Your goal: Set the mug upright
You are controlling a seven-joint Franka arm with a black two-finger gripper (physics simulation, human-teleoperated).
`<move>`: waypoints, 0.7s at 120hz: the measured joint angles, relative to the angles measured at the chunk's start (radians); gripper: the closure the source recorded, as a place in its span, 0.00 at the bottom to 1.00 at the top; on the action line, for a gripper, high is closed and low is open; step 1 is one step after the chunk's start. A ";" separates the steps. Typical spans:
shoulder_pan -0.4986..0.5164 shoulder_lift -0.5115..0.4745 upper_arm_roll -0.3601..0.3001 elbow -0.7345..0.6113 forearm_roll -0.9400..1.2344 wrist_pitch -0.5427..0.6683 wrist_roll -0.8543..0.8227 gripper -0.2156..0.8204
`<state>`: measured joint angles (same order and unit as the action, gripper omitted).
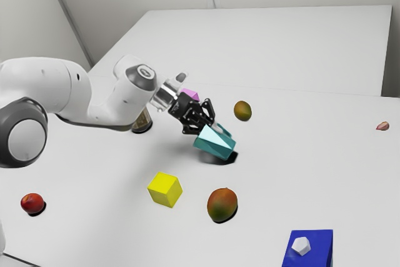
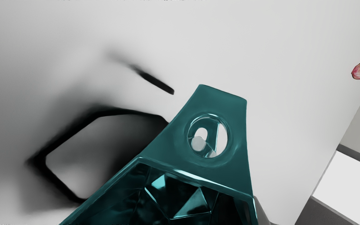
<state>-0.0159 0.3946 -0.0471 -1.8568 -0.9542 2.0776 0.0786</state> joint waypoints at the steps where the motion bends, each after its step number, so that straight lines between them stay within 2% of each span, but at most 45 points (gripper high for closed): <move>1: 0.000 -0.001 0.000 0.000 0.003 0.001 -0.001 0.94; 16: -0.007 -0.035 0.000 0.000 0.083 0.006 -0.021 0.95; 55: -0.040 -0.180 -0.001 -0.046 0.588 0.011 -0.085 0.96; 84: -0.080 -0.238 -0.001 -0.116 0.896 0.039 -0.125 0.96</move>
<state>-0.0963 0.1566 -0.0478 -1.9726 -0.0586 2.1164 -0.0468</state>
